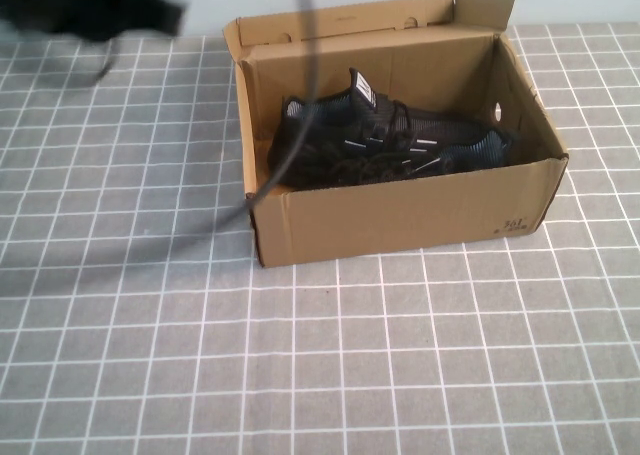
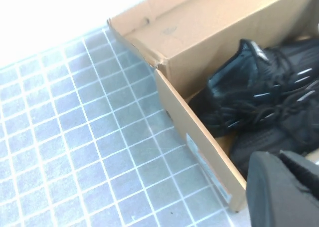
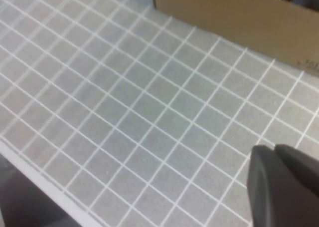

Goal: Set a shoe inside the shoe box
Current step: Place the shoe in the shoe box

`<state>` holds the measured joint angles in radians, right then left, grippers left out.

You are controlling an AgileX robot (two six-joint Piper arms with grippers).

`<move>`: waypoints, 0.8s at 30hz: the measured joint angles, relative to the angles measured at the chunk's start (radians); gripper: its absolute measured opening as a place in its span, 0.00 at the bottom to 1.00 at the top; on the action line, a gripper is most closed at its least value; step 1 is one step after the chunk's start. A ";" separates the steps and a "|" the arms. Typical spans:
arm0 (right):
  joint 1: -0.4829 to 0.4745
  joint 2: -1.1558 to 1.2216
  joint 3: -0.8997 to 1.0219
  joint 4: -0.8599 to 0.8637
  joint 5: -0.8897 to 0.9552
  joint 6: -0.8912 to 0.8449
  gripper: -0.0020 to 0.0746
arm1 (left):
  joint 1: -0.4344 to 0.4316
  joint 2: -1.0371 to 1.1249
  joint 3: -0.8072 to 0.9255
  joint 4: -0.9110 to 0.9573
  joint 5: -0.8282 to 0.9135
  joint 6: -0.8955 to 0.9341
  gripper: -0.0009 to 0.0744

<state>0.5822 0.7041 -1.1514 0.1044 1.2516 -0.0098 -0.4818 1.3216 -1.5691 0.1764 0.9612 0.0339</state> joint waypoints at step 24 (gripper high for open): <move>0.000 -0.432 0.280 0.095 -0.250 0.016 0.01 | 0.000 -1.117 1.301 -0.077 -0.718 -0.041 0.01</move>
<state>0.5822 0.2722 -0.8715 0.1998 1.0017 0.0065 -0.4818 0.2049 -0.2679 0.0995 0.2432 -0.0069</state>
